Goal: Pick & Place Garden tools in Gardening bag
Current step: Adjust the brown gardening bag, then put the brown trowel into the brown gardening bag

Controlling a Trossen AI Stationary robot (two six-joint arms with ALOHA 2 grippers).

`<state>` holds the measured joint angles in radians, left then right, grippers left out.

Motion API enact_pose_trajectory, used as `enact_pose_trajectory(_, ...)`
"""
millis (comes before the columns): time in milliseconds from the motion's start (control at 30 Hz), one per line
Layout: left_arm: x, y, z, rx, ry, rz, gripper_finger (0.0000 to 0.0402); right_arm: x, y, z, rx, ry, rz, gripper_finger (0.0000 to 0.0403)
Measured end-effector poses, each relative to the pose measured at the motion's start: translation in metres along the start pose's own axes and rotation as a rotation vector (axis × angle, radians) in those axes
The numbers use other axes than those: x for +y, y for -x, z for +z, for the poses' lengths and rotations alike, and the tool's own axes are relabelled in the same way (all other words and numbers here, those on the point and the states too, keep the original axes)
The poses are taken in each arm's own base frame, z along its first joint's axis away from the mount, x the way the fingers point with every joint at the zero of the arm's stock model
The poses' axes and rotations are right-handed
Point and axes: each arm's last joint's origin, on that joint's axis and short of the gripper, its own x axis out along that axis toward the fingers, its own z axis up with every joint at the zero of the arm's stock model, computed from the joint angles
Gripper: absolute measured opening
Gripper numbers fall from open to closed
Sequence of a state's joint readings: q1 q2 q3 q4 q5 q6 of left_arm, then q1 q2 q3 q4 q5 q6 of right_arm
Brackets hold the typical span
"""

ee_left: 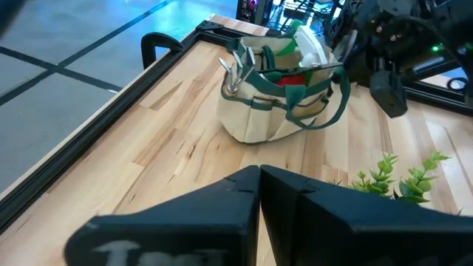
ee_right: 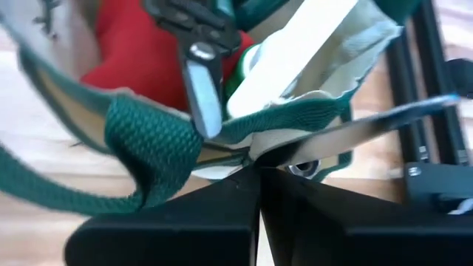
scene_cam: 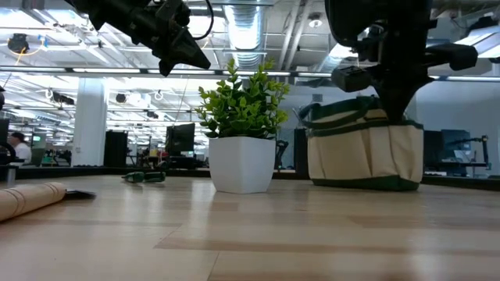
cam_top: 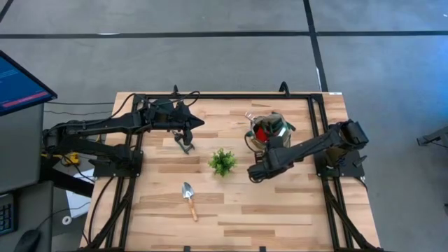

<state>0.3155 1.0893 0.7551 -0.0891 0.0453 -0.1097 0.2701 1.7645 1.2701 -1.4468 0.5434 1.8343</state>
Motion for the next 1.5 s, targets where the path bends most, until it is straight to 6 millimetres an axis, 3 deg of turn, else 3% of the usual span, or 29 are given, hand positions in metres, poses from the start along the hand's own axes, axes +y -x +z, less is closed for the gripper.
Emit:
enact_pose_trajectory(267,0.000,0.000,0.000,0.001,0.000,0.000,0.0001,-0.003,-0.006,0.010,0.001,0.032,-0.062,0.0000)
enact_pose_trajectory(433,0.000,0.000,0.000,0.001,0.000,0.000,0.0001,-0.002,-0.001,0.009,0.010,0.053,0.001,0.0000)
enact_pose_trajectory(667,0.000,0.000,0.000,0.001,0.000,0.000,0.0001,-0.023,0.034,0.007,0.026,0.116,0.221,0.0000)
enact_pose_trajectory(933,0.000,0.003,0.001,-0.004,-0.070,-0.004,0.0001,-0.066,0.088,0.015,-0.054,0.231,0.662,0.0000)
enact_pose_trajectory(1067,-0.002,0.021,0.002,-0.008,-0.179,-0.005,0.0001,-0.096,0.105,0.022,-0.139,0.198,0.787,0.0000)
enact_pose_trajectory(1200,-0.003,0.043,0.001,0.002,-0.181,-0.005,0.0001,-0.116,0.116,0.030,-0.231,0.145,0.881,0.0000)
enact_pose_trajectory(1500,-0.003,0.080,-0.015,0.128,-0.074,0.000,0.0001,-0.118,0.127,0.041,-0.291,0.219,0.986,0.0000)
